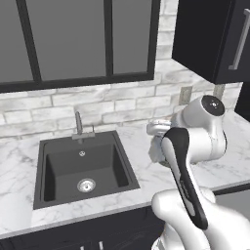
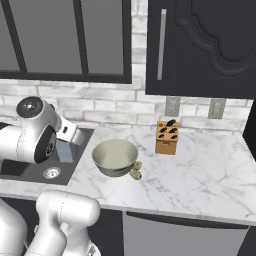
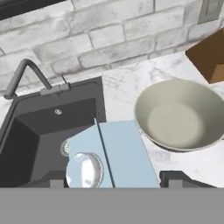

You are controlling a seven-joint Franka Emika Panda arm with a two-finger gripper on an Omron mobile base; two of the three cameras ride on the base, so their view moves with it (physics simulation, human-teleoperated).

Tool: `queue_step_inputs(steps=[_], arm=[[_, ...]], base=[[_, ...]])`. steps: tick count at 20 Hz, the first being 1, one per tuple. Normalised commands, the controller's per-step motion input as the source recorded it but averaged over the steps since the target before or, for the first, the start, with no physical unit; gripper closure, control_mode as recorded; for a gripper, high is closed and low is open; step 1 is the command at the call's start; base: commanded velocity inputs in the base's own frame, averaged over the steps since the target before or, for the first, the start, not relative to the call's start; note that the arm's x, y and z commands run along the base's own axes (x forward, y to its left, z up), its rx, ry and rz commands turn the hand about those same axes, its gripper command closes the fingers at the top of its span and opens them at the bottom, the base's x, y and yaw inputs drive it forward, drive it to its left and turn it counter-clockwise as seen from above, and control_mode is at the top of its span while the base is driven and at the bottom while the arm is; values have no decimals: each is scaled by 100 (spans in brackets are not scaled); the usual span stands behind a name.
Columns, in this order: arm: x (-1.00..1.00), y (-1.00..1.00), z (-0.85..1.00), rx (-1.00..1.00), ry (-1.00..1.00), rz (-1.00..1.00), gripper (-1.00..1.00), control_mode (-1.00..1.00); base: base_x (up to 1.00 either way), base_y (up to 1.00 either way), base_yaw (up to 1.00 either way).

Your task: Gather the eggs and milk located in the vicinity of the sink area and place them right next to the bowl.

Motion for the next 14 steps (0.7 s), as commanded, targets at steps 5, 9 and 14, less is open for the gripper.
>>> queue_step_inputs(steps=[5, 9, 14], arm=[[33, 0, -12, -10, 0, -6, 100, -100], [23, 0, -10, -1, 3, -2, 100, -100], [14, 3, -16, 0, 5, 0, 100, -100]], base=[[0, 0, 0], [0, 0, 0], [0, 0, 0]])
